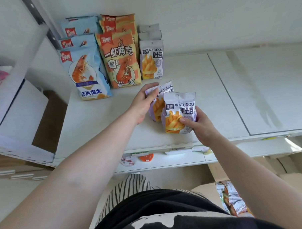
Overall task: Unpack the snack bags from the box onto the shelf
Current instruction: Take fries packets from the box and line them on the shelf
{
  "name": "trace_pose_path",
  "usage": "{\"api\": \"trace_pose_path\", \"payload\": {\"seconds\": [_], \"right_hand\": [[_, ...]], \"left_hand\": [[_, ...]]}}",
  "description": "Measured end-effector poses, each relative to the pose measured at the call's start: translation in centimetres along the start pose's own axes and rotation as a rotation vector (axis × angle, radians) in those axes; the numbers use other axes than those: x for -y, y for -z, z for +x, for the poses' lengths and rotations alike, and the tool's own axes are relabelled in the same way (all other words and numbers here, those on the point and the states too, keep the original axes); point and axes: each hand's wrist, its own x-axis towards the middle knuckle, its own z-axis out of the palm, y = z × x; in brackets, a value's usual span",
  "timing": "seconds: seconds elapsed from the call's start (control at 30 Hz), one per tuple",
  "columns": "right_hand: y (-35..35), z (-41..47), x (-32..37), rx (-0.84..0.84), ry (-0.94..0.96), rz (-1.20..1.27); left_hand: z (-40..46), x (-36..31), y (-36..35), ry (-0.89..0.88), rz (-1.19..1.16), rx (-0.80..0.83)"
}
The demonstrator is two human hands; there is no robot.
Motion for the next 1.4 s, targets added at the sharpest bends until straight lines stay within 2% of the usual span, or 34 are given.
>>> {"api": "trace_pose_path", "payload": {"seconds": [0.2,0.37,0.43,0.53,0.6,0.63,0.77,1.0,1.2,1.4], "right_hand": [[-0.9,1.9,0.0,0.041,0.068,-0.042],[-1.3,2.9,0.0,0.157,0.108,-0.067],[-1.2,3.1,0.1,0.172,0.119,-0.081],[-1.0,3.4,0.0,0.16,0.112,-0.096],[-1.0,3.5,-0.2,0.164,0.11,-0.102],[-1.0,3.5,-0.4,0.154,0.113,-0.102],[-1.4,3.6,-1.0,0.113,0.148,-0.104],[-2.2,3.6,-2.0,0.177,0.168,-0.281],[-2.4,4.7,-1.2,0.146,0.211,-0.315],[-2.5,6.0,-0.9,0.158,0.242,-0.344]], "left_hand": [[1.9,-0.8,0.1,0.124,0.049,-0.024],[2.8,-1.5,-0.4,0.202,0.107,0.074],[2.8,-1.6,-0.3,0.135,0.213,0.053],[2.9,-2.5,0.1,-0.176,0.497,0.056],[3.0,-3.4,0.8,-0.358,0.634,0.124],[3.0,-3.8,1.0,-0.386,0.686,0.17],[2.3,-4.8,1.2,-0.284,0.836,0.286],[2.3,-4.5,0.6,-0.255,0.865,0.168],[2.7,-4.7,0.9,-0.269,0.777,0.224],[3.9,-5.3,1.6,-0.289,0.914,0.264]]}}
